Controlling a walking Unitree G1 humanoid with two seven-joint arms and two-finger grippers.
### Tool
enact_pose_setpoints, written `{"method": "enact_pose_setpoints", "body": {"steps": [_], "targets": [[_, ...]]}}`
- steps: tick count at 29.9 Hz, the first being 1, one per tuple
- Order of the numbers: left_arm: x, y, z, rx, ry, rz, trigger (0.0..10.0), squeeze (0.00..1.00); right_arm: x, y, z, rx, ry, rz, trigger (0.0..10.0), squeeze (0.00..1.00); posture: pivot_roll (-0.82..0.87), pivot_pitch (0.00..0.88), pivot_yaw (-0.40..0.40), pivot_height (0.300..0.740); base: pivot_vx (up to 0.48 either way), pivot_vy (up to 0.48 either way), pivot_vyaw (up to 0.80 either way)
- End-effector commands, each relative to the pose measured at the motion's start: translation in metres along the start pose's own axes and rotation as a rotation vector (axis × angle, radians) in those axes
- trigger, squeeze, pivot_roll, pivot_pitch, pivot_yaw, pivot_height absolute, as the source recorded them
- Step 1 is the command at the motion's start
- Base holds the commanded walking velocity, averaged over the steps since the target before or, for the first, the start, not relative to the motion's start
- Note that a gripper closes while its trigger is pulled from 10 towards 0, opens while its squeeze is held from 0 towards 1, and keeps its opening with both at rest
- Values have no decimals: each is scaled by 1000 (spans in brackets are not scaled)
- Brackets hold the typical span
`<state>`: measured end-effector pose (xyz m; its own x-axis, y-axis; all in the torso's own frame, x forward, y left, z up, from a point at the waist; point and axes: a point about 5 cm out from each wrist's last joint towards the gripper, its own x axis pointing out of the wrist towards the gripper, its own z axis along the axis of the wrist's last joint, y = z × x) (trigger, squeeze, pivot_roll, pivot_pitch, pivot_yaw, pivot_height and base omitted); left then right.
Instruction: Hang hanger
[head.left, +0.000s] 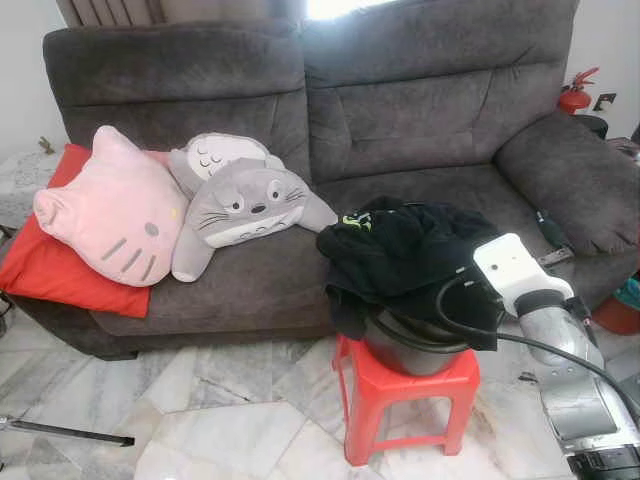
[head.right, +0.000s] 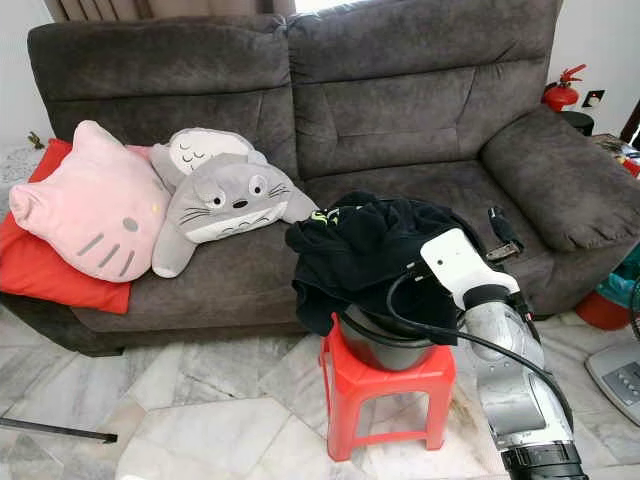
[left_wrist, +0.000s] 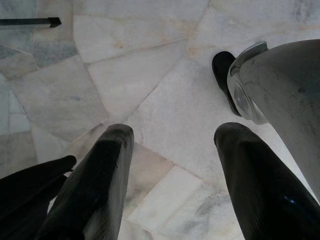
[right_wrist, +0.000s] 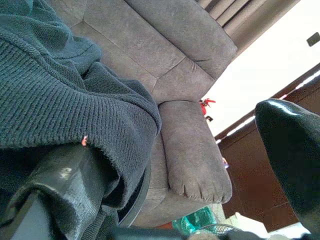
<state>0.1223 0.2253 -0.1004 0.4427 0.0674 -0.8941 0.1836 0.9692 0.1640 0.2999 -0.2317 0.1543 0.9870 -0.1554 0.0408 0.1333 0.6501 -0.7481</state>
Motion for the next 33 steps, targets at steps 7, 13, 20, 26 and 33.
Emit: {"method": "enact_pose_setpoints", "body": {"steps": [7, 13, 20, 26, 33], "targets": [[-1, 2, -3, 4, 11, 7, 10000, 0, 3, -4, 6, 16, -21, -21, 10000, 0, -209, 0, 96, 740, 0, 0, 0], [-1, 2, -3, 4, 11, 7, 10000, 0, 3, -4, 6, 16, -21, -21, 10000, 0, -209, 0, 96, 740, 0, 0, 0], [-1, 2, -3, 4, 11, 7, 10000, 0, 3, -4, 6, 16, -21, -21, 10000, 0, -209, 0, 96, 740, 0, 0, 0], [0, 1, -2, 5, 9, 7, 10000, 0, 16, 28, -5, -21, 83, 189, 10000, 0, -203, 0, 99, 740, 0, 0, 0], [0, 1, -1, 4, 7, 7, 10000, 0, 17, 32, -6, -24, 94, 217, 10000, 0, -202, 0, 99, 740, 0, 0, 0]]}}
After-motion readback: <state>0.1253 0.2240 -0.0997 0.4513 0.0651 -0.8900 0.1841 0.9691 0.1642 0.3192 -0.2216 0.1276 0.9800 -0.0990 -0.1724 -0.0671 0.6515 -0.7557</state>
